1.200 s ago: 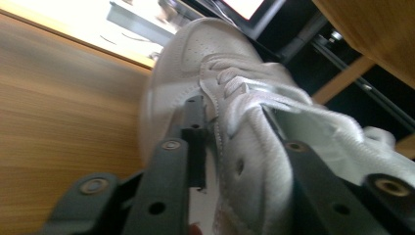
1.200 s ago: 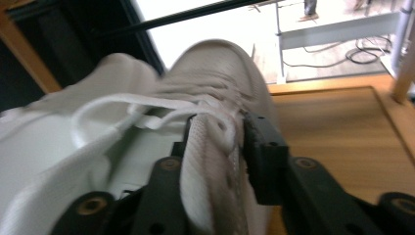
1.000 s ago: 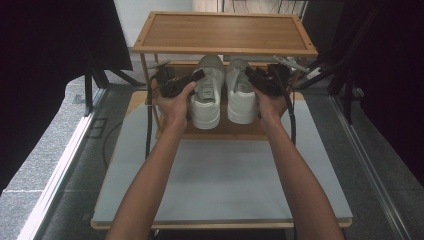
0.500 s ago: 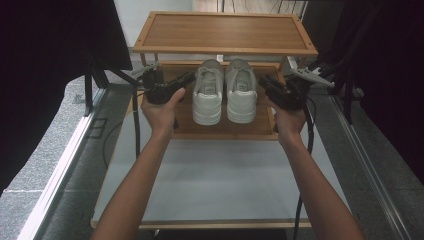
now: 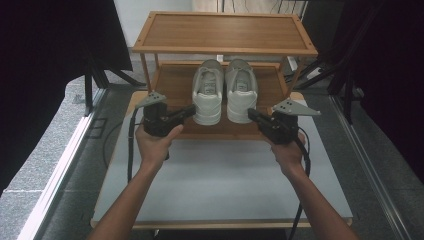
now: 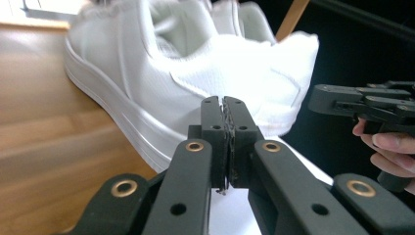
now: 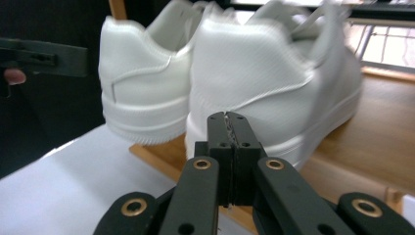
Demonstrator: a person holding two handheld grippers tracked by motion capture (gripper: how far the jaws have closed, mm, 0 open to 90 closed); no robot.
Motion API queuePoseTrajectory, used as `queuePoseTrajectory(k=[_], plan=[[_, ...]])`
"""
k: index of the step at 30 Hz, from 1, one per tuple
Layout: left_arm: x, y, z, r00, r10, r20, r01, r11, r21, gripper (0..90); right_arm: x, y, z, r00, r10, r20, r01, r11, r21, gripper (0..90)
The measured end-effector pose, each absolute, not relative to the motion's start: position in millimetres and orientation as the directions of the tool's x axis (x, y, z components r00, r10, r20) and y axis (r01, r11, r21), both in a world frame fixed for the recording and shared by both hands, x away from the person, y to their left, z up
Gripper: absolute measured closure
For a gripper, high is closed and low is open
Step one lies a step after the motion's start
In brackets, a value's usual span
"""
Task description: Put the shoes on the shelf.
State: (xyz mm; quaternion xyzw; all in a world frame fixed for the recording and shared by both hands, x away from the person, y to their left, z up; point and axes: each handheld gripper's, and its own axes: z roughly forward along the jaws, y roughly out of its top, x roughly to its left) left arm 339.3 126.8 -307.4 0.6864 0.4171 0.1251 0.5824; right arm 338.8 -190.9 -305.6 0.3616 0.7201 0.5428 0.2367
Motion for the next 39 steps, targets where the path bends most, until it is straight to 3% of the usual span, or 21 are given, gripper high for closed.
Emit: queuePoseTrajectory(k=[28, 39], plan=[[350.1, 101.6, -313.2, 0.627, 0.727, -0.280, 0.422, -0.015, 0.906, 90.0, 349.1, -177.1, -313.2, -0.643, 0.765, 0.020, 0.250, 0.186, 0.950, 89.6], [359.9, 105.1, -315.4, 0.590, 0.752, -0.293, 0.425, 0.018, 0.905, 89.9, 349.0, -176.5, -313.4, -0.641, 0.767, 0.021, 0.251, 0.184, 0.950, 89.6]])
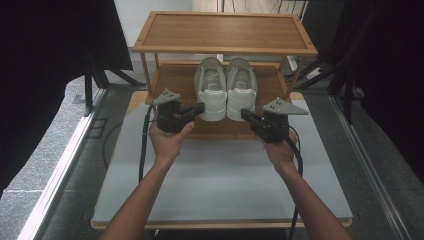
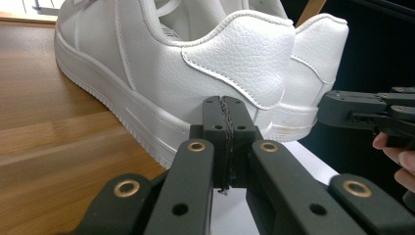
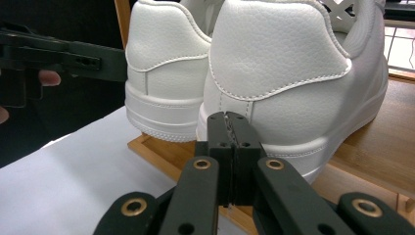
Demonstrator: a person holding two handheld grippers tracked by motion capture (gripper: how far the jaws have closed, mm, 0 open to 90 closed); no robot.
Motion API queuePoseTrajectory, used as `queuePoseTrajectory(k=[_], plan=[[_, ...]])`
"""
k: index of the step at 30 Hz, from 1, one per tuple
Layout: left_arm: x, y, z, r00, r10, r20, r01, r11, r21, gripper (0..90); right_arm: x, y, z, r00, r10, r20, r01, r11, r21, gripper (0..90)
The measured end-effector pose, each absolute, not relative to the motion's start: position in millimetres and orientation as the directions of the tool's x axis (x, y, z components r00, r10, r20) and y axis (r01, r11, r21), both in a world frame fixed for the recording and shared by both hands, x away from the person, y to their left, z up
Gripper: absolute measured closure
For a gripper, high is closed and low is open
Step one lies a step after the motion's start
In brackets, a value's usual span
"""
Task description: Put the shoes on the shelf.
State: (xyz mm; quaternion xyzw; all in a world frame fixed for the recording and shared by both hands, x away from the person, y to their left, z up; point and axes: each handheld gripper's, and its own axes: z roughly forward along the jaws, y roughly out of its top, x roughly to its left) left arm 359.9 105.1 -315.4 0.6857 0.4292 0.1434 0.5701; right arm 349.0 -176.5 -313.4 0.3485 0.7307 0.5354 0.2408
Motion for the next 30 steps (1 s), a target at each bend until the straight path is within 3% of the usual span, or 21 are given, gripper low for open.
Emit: queuePoseTrajectory(k=[23, 30], plan=[[371.7, 104.6, -313.8, 0.560, 0.771, -0.304, 0.442, 0.033, 0.897, 89.8, 353.8, -176.7, -315.6, -0.643, 0.763, 0.073, 0.286, 0.151, 0.946, 89.4], [370.7, 106.6, -317.4, 0.562, 0.755, -0.338, 0.453, 0.061, 0.890, 89.1, 353.8, -176.5, -315.3, -0.646, 0.762, 0.047, 0.273, 0.174, 0.946, 89.6]])
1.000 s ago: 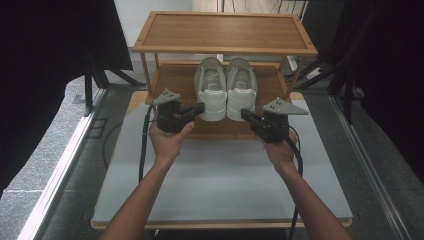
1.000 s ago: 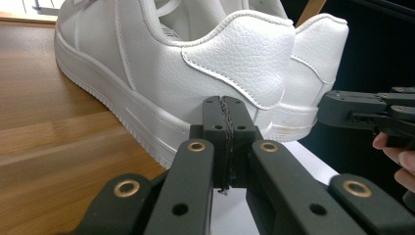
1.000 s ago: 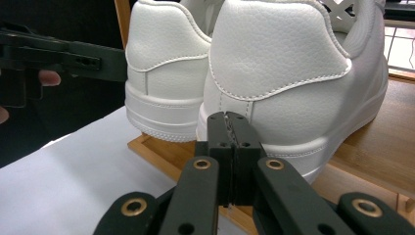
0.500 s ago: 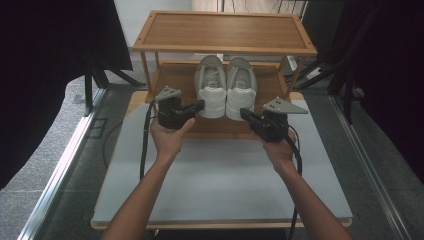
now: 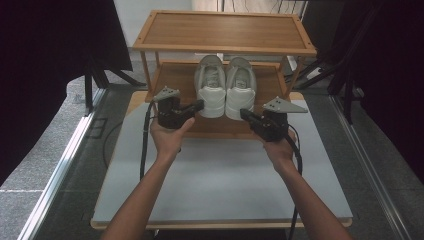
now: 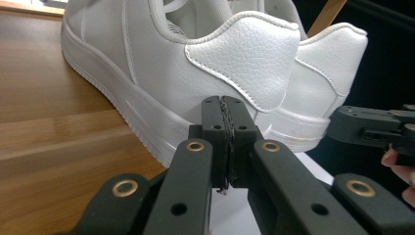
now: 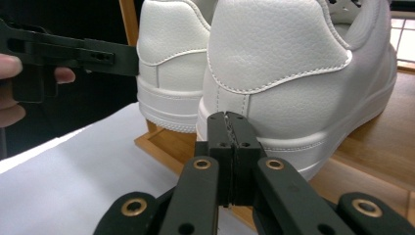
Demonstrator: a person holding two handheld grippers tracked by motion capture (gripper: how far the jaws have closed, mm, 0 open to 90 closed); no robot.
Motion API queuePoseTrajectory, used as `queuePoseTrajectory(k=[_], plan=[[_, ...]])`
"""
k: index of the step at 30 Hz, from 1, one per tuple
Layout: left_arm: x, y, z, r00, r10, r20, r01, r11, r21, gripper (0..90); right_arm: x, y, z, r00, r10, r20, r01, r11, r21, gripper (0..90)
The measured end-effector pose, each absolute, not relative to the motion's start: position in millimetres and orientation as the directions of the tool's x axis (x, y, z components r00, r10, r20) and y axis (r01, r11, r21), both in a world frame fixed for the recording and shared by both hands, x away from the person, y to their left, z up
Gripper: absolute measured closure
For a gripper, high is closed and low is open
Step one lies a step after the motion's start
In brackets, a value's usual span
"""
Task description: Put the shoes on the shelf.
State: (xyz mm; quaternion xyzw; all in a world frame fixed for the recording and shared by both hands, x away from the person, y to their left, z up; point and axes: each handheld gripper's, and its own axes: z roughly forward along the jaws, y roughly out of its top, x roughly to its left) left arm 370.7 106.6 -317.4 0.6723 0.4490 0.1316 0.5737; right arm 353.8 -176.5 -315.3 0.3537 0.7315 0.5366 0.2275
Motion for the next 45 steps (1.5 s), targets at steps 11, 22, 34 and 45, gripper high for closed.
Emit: queuePoseTrajectory(k=[11, 22, 34, 45], plan=[[370.9, 103.0, -317.7, 0.587, 0.734, -0.342, 0.449, 0.056, 0.892, 87.2, 359.6, -177.3, -315.7, -0.628, 0.776, 0.053, 0.280, 0.161, 0.946, 89.6], [364.7, 109.6, -318.6, 0.602, 0.713, -0.360, 0.429, 0.092, 0.898, 80.8, 354.5, -183.1, -312.8, -0.635, 0.770, 0.070, 0.282, 0.146, 0.948, 83.5], [319.8, 133.2, -338.6, 0.604, 0.710, -0.361, 0.413, 0.109, 0.904, 63.7, 318.0, -215.0, -335.6, -0.624, 0.780, 0.048, 0.213, 0.110, 0.971, 62.5], [276.7, 156.7, -386.4, 0.608, 0.721, -0.331, 0.452, 0.029, 0.892, 57.2, 279.9, -247.5, -387.1, -0.598, 0.795, 0.102, 0.251, 0.065, 0.966, 52.7]])
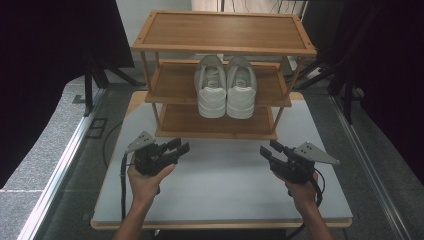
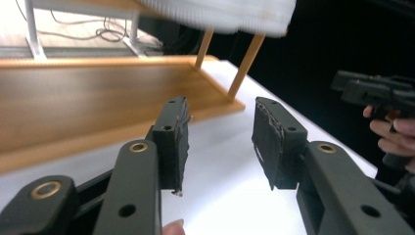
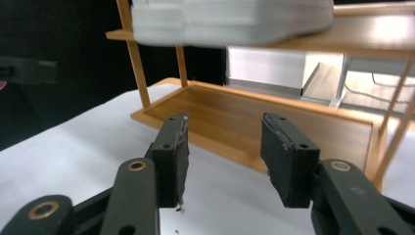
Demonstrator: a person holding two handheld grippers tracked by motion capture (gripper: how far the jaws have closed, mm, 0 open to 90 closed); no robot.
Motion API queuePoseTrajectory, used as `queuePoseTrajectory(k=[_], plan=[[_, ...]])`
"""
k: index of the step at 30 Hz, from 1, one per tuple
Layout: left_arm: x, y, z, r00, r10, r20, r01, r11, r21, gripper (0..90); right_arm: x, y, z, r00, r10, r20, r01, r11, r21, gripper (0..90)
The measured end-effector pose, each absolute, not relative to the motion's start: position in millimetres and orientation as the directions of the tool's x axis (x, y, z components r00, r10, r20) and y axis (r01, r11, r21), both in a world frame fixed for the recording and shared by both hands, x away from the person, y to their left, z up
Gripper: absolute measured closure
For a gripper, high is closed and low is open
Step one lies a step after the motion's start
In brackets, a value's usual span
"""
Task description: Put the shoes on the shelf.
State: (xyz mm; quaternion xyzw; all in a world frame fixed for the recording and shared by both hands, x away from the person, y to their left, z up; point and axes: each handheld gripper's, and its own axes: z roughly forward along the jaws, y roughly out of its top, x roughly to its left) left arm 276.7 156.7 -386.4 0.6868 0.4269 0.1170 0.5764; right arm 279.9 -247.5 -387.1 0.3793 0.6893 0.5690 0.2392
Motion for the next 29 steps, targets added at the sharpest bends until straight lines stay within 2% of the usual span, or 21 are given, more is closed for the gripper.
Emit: queuePoseTrajectory(k=[7, 12, 20, 29], plan=[[270.5, 156.5, -416.6, 0.603, 0.727, -0.329, 0.513, -0.037, 0.858, 55.3, 270.3, -266.3, -419.5, -0.553, 0.821, 0.141, 0.291, 0.031, 0.956, 52.1], [268.3, 157.9, -426.3, 0.587, 0.736, -0.337, 0.530, -0.035, 0.847, 54.9, 266.5, -278.5, -436.1, -0.529, 0.832, 0.164, 0.340, 0.031, 0.940, 52.1], [265.3, 154.7, -425.9, 0.602, 0.722, -0.341, 0.530, -0.041, 0.847, 52.6, 262.6, -282.7, -432.5, -0.526, 0.832, 0.176, 0.322, 0.004, 0.947, 52.1], [270.0, 154.7, -433.5, 0.585, 0.733, -0.347, 0.550, -0.045, 0.834, 48.4, 263.7, -287.4, -439.5, -0.503, 0.844, 0.188, 0.318, -0.022, 0.948, 47.2]])
